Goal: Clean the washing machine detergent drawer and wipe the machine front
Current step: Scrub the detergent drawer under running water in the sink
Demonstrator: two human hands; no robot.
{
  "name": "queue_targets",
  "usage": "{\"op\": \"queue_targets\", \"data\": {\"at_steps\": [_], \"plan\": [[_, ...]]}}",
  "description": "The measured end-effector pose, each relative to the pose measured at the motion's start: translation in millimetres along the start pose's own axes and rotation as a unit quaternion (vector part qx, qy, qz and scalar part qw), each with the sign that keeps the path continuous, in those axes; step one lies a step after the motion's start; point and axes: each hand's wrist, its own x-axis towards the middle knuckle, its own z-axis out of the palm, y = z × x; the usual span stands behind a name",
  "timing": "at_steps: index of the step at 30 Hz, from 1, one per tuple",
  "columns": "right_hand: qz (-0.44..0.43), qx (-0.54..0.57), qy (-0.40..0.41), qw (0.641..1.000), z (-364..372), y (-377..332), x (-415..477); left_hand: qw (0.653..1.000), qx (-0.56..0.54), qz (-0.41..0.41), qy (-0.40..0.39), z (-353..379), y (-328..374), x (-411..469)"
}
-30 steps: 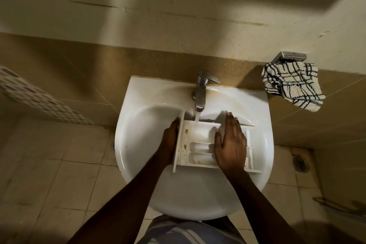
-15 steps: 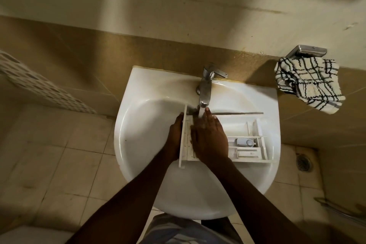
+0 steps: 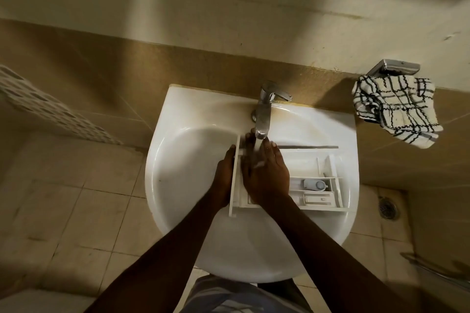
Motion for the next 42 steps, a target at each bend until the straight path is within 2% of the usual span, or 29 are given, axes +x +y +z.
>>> {"op": "queue_targets", "data": {"at_steps": [2,6,10,13,17,20,25,29,36,39,42], "plan": [[-0.011,-0.008,0.038,0.999,0,-6,-9,1.000,0.001,0.007,0.015,0,1,-1],[-0.070,-0.022,-0.015,0.997,-4,-7,-68,1.000,0.001,-0.004,0.007,2,2,-1],[-0.098,-0.035,-0.018,0.994,-2,-2,-84,1.000,0.007,-0.017,0.016,1,4,-1],[-0.072,-0.038,0.004,0.997,-3,-2,-45,1.000,0.007,-0.008,0.014,3,3,-3],[0.008,0.006,-0.012,1.000,0,-2,-2,1.000,0.005,-0.001,0.009,4,2,-5],[-0.039,0.012,0.019,0.999,-1,-5,-23,1.000,-0.005,0.001,0.006,6,3,-6],[-0.078,-0.006,-0.007,0.997,-1,-6,-98,1.000,0.010,-0.010,0.021,4,4,-5],[-0.112,-0.021,-0.019,0.993,-4,1,-84,1.000,0.014,-0.004,0.024,2,2,-2],[-0.021,0.007,-0.003,1.000,-6,2,2,1.000,0.005,0.001,0.001,7,3,-8],[-0.043,0.007,0.041,0.998,0,-7,-29,1.000,-0.002,0.005,0.009,5,1,-6],[-0.064,-0.003,0.018,0.998,2,-8,-77,1.000,0.014,0.001,0.021,1,0,-3]]}}
